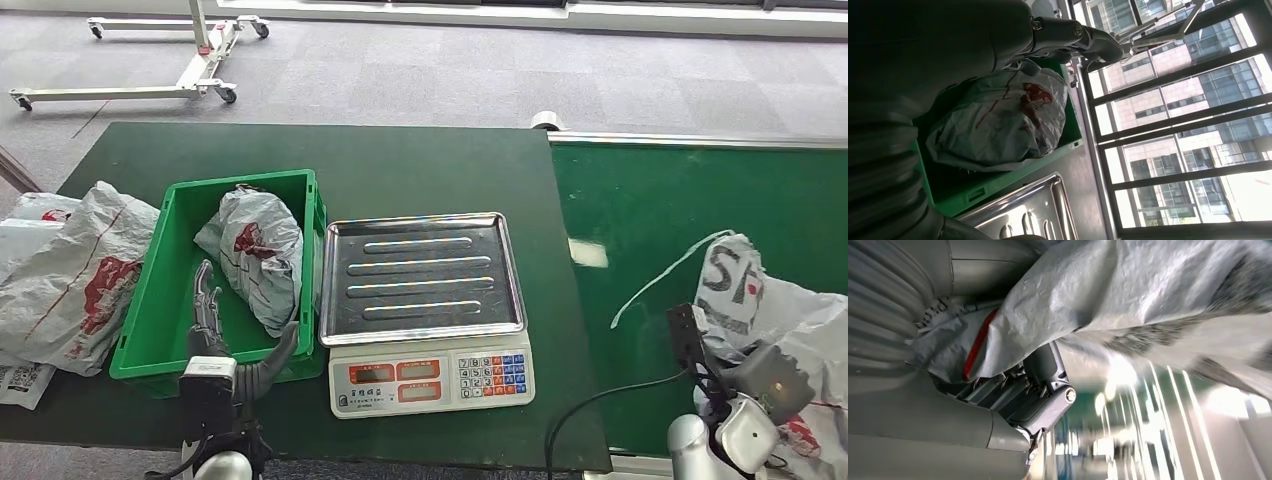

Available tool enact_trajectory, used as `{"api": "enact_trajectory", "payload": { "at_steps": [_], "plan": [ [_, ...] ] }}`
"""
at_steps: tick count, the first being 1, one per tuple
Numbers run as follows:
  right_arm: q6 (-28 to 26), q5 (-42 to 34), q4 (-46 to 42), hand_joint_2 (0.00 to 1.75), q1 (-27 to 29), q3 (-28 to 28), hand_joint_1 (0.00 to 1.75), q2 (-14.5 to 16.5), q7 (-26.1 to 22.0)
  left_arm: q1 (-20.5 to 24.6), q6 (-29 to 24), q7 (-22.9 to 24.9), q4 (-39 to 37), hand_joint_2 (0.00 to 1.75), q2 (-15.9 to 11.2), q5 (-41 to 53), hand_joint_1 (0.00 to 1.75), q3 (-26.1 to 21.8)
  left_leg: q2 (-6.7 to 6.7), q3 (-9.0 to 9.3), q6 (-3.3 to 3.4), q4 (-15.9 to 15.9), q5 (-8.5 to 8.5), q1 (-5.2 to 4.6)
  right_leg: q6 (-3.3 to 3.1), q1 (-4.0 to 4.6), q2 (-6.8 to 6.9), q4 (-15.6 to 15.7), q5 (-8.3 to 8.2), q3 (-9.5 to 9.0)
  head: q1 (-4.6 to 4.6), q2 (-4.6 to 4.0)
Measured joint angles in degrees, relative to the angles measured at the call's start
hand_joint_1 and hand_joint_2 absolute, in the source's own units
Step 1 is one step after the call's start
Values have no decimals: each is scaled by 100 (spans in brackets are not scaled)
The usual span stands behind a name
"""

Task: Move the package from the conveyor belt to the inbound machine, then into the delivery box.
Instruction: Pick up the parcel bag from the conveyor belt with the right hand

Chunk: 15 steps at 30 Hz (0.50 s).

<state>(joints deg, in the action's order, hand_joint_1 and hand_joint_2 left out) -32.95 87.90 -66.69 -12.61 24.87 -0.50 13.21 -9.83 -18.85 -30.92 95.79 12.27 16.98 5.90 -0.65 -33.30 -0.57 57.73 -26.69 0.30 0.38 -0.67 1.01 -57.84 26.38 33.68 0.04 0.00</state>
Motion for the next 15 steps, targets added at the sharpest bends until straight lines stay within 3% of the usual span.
{"api": "enact_trajectory", "payload": {
  "at_steps": [2,7,12,15],
  "plan": [
    [-572,-54,-835,175,75,31,175,167,-535,-11,8,-16,-6,175,13,-27,0,-6,-1,0,-2,0,-1,-1,0,2,-1,0,0,2,0,0],
    [-722,-105,-2731,175,33,94,175,691,-1582,61,-70,-99,-140,175,38,-73,0,-6,-2,2,-5,-1,-2,0,-1,10,-6,0,1,1,0,0],
    [-718,-50,-3668,175,-81,-45,175,989,-1898,99,-164,-168,-268,175,58,-91,0,-6,-2,3,-4,-1,0,1,-1,8,-6,0,0,-2,1,0],
    [-716,-449,-3898,175,-154,-248,175,1140,-2643,106,-219,-235,-329,175,68,-141,0,-6,-4,0,-4,-1,0,1,-1,7,-8,-1,0,-6,1,0]
  ]
}}
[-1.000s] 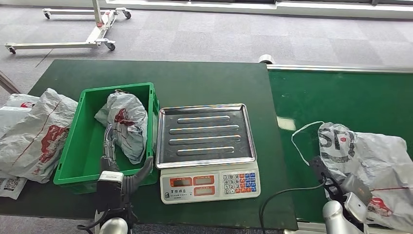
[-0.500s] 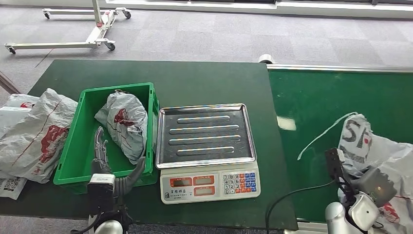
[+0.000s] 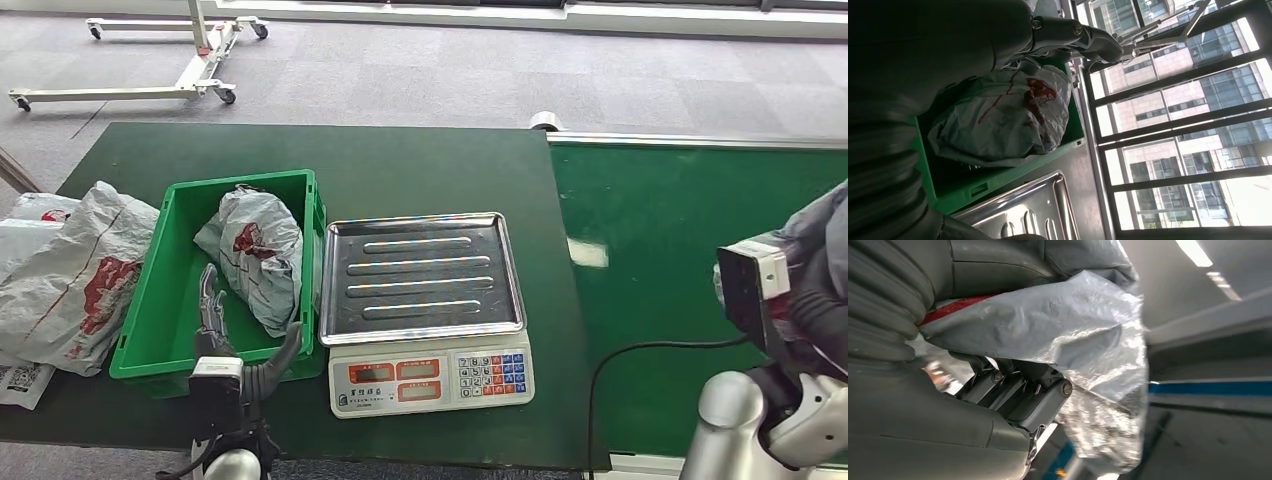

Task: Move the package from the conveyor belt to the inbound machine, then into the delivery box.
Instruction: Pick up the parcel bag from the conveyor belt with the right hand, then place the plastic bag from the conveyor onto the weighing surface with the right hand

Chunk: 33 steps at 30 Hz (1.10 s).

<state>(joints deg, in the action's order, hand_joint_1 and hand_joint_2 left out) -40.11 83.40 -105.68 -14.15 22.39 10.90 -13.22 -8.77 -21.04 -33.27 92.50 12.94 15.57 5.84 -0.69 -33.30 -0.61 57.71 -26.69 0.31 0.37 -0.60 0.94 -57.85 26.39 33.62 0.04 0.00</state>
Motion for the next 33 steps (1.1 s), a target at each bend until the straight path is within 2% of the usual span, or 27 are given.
{"api": "enact_trajectory", "payload": {
  "at_steps": [2,3,4,8,10,13,16,20,22,26,31,33],
  "plan": [
    [20,-522,146,175,-49,-279,175,117,-884,21,-20,-56,-37,175,-3,-76,0,0,-6,-7,-2,0,-2,0,0,2,-5,0,0,-6,1,0],
    [82,-639,314,175,-66,-519,175,153,-1191,43,-7,-80,-55,175,-8,-122,0,0,-9,-16,-2,-1,-3,0,-1,3,-7,0,0,-8,0,0],
    [182,-608,527,175,-86,-836,175,154,-1280,77,26,-100,-74,175,-15,-163,0,0,-11,-23,-3,-2,-3,1,-1,5,-9,-1,1,-8,1,0],
    [582,-34,1518,175,-197,-2910,175,-107,-584,270,186,-137,-205,175,-57,-251,0,0,-8,-3,-15,-3,12,7,-8,13,-7,-1,-2,6,-1,0],
    [661,-53,1929,175,-219,-3857,175,-205,-491,341,202,-156,-290,175,-75,-265,0,0,5,2,-23,-3,22,13,-12,18,5,-1,-5,8,-2,0],
    [763,-199,2420,175,-290,-4838,175,-312,-499,404,174,-191,-385,175,-109,-323,0,0,13,-2,-26,-3,23,17,-13,22,10,-2,-5,8,-1,0],
    [786,-337,2811,175,-461,-5498,175,-397,-423,456,118,-201,-447,175,-149,-381,0,0,10,-4,-27,-3,21,16,-13,20,4,-2,-4,12,-1,0],
    [764,-525,3174,175,-696,-5978,0,-517,-324,473,65,-200,-478,175,-197,-425,0,0,11,-4,-26,-2,20,16,-11,16,5,-2,-5,11,-1,0],
    [695,-586,3269,175,-754,-6099,0,-571,-289,469,47,-196,-479,175,-221,-432,0,0,10,-3,-26,-1,20,16,-11,15,5,-1,-6,11,-1,0],
    [528,-649,3345,0,-815,-6236,0,-667,-188,444,15,-194,-479,175,-263,-466,0,1,10,-2,-26,0,20,15,-10,16,5,-1,-6,10,-1,0],
    [98,-310,3184,0,-782,-6146,0,-786,297,330,-100,-194,-455,175,-300,-478,0,3,10,-1,-26,0,21,15,-11,17,4,-1,-6,13,-1,0],
    [32,-400,2866,0,-704,-5908,0,-799,124,284,-150,-197,-434,175,-310,-478,0,10,10,-2,-26,0,20,15,-11,17,4,-1,-6,14,-1,0]
  ]
}}
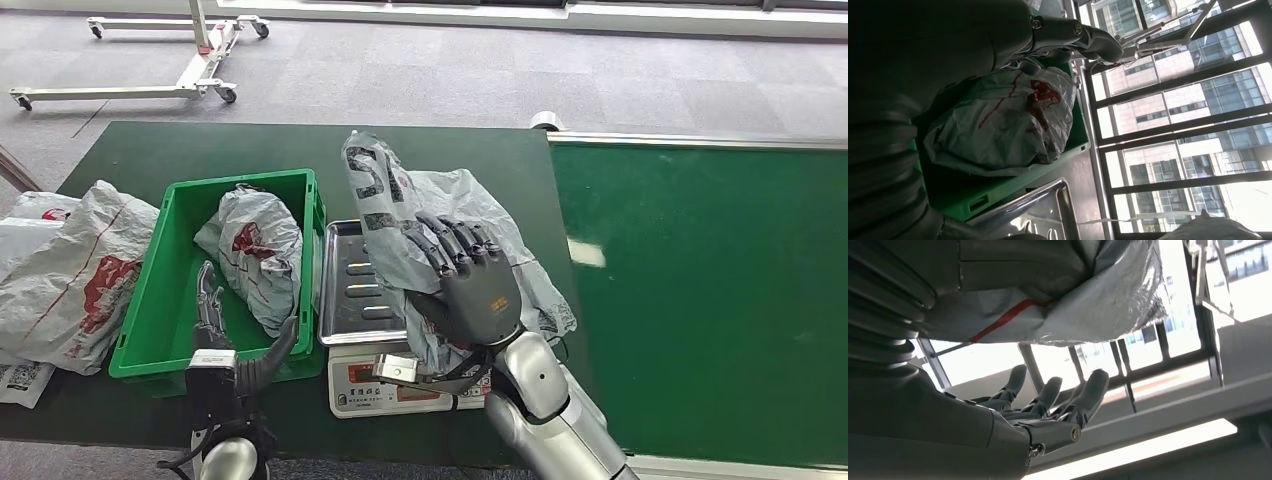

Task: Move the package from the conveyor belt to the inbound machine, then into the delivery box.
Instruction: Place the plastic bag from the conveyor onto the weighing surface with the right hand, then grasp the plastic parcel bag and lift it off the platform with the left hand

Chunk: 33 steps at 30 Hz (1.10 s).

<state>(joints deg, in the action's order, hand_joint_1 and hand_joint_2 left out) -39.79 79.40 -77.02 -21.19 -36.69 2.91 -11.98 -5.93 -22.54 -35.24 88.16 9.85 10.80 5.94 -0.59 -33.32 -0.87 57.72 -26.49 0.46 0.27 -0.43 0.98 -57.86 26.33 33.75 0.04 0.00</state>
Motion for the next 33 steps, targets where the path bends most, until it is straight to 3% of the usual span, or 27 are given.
{"api": "enact_trajectory", "payload": {
  "at_steps": [2,4,6,10,13,26,29,33],
  "plan": [
    [-19,-660,-413,0,122,414,0,68,-776,-25,-44,-23,6,175,-18,-10,0,23,1,-1,1,0,-1,0,0,0,1,0,0,0,-1,0],
    [-30,-1837,-787,0,246,880,0,193,-1851,-27,-82,-75,-6,175,-40,-47,0,67,1,-1,1,0,-3,0,0,0,1,0,1,0,-1,0],
    [-36,-3092,-1098,0,336,1183,0,248,-2521,-20,-112,-134,-34,175,-60,-93,0,123,0,0,2,0,-5,0,0,-1,0,0,1,0,0,0],
    [19,-5002,-1724,0,445,1284,0,56,-2777,-9,-162,-197,-100,175,-89,-134,0,221,-4,1,3,0,-6,-1,1,-5,-5,1,0,2,0,0],
    [203,-5584,-2071,0,498,1281,0,-124,-2800,-2,-201,-201,-115,175,-93,-136,0,267,-5,2,3,0,-5,-1,1,-5,-7,1,0,0,0,0],
    [362,-5555,-2401,0,511,1281,0,-313,-2800,138,-362,-208,-191,175,-97,-17,0,278,-5,3,2,0,-4,0,0,1,-9,0,-1,-1,0,0],
    [130,-5158,-2441,0,553,1294,0,-296,-2799,137,-950,-222,-208,175,-102,665,0,278,-4,3,2,0,-5,0,0,0,-8,0,-1,-2,1,0],
    [3,-4449,-2594,0,693,1399,0,-152,-2800,149,-1694,-310,-146,175,-31,2513,0,141,-4,2,3,0,-5,0,0,-1,-7,0,0,-1,-1,0]
  ]
}}
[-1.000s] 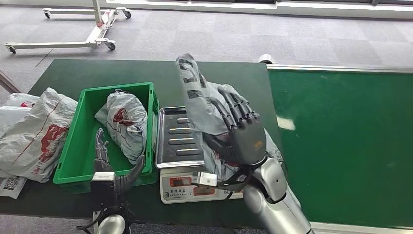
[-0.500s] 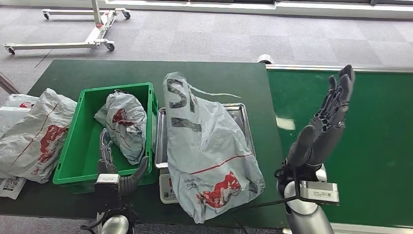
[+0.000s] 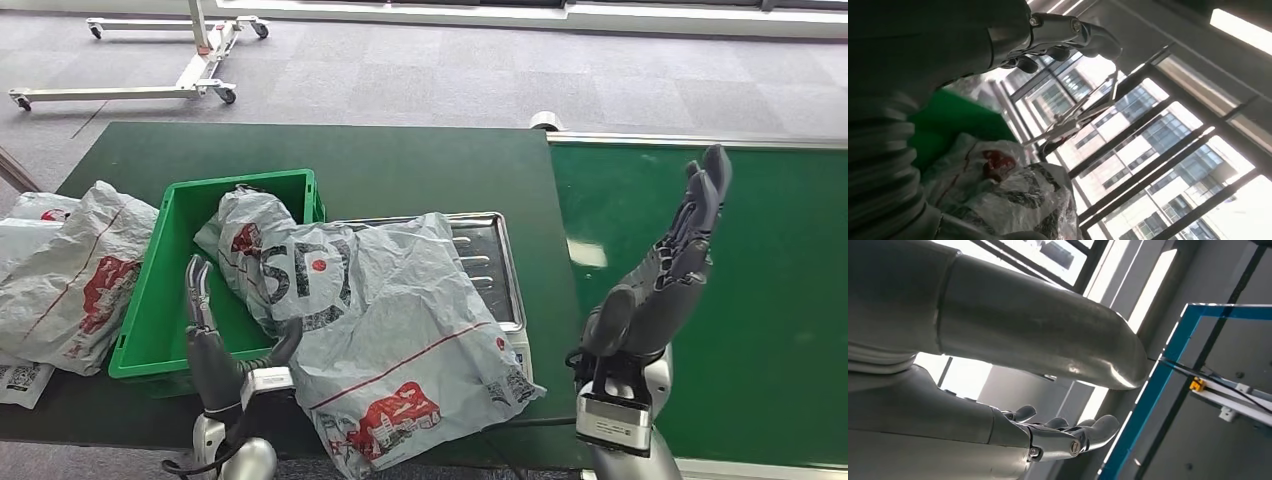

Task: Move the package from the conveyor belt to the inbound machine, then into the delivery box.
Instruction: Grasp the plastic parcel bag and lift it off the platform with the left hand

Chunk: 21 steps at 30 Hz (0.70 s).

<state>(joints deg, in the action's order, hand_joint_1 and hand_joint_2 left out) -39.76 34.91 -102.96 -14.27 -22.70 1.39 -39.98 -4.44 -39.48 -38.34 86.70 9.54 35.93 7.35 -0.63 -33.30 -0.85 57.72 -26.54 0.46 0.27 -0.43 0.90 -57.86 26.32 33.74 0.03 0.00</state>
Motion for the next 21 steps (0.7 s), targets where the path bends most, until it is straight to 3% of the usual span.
{"api": "enact_trajectory", "payload": {
  "at_steps": [3,7,10,13,21],
  "plan": [
    [-15,260,-116,0,93,92,0,137,0,126,-48,-142,262,175,156,1476,0,-322,0,1,0,0,0,0,0,-1,0,0,0,-1,1,0],
    [-20,189,-146,0,126,150,0,235,2,439,353,122,414,175,82,2039,0,-353,0,3,-1,0,3,0,-2,0,1,0,-2,-2,1,0],
    [-19,-62,-81,0,67,154,0,241,3,720,1158,644,391,175,-281,1997,0,30,1,2,-6,0,10,1,-10,2,2,0,-8,-2,-1,0],
    [-17,-181,30,0,-42,153,0,243,10,955,1522,879,273,175,-584,1884,0,526,-1,3,-6,-1,15,1,-14,3,0,-1,-13,0,0,0],
    [15,-191,299,0,-390,123,0,263,212,1424,2342,971,-451,175,-972,1357,0,1552,1,0,-3,0,16,0,-12,1,0,-1,-15,0,1,0]
  ]
}}
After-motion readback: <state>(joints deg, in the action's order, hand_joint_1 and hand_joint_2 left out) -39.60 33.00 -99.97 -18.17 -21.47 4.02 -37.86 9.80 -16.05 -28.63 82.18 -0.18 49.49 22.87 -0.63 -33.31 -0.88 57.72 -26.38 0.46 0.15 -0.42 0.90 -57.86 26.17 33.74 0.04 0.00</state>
